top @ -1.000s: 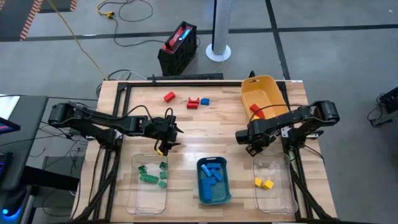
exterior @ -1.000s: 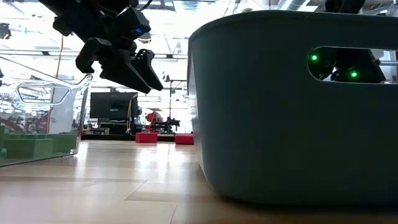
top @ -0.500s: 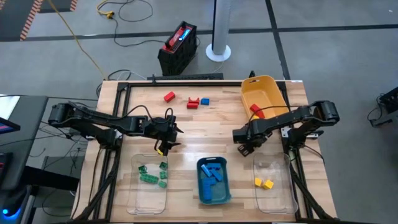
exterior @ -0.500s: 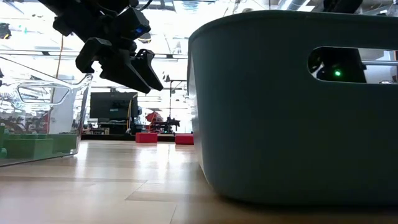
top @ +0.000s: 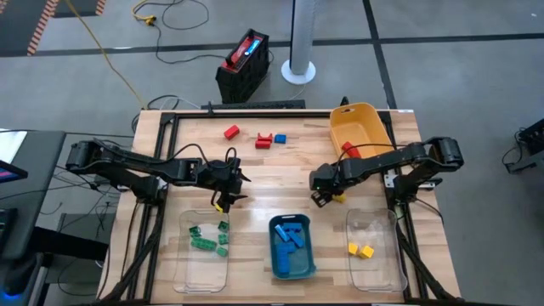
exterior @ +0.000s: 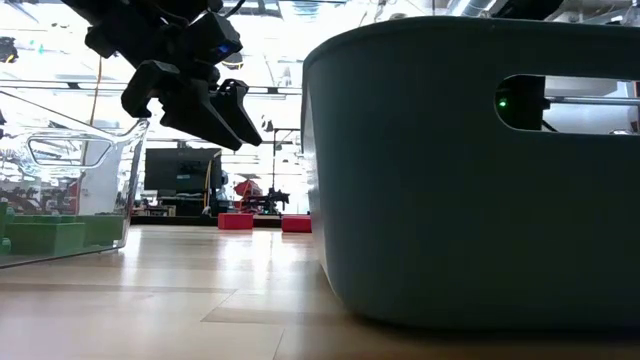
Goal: Sort blocks
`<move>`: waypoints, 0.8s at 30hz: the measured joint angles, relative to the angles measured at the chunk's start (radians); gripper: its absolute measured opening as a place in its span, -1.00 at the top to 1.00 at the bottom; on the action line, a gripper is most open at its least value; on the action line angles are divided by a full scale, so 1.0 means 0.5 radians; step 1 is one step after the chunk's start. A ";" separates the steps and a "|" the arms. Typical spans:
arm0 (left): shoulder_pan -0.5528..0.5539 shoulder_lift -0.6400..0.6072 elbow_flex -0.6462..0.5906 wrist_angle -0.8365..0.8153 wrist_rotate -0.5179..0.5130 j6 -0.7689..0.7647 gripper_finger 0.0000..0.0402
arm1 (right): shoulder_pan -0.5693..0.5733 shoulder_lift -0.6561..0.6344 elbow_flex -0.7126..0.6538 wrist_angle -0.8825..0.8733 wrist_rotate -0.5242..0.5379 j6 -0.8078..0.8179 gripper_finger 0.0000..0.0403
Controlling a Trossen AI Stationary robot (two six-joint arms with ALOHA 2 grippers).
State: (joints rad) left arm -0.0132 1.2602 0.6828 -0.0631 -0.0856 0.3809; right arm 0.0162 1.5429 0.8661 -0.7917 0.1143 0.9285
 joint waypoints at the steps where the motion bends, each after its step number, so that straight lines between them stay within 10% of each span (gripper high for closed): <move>1: 0.000 0.000 0.000 0.000 0.000 0.000 -0.23 | 0.000 0.000 0.000 -0.010 0.003 -0.028 -0.19; 24: 0.000 0.000 0.000 -0.010 -0.002 -0.045 -0.23 | 0.224 0.262 0.110 -0.310 0.031 -0.708 -0.19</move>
State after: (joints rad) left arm -0.0132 1.2602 0.6830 -0.0684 -0.0868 0.3584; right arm 0.1282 1.6738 0.9212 -0.9468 0.1299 0.5747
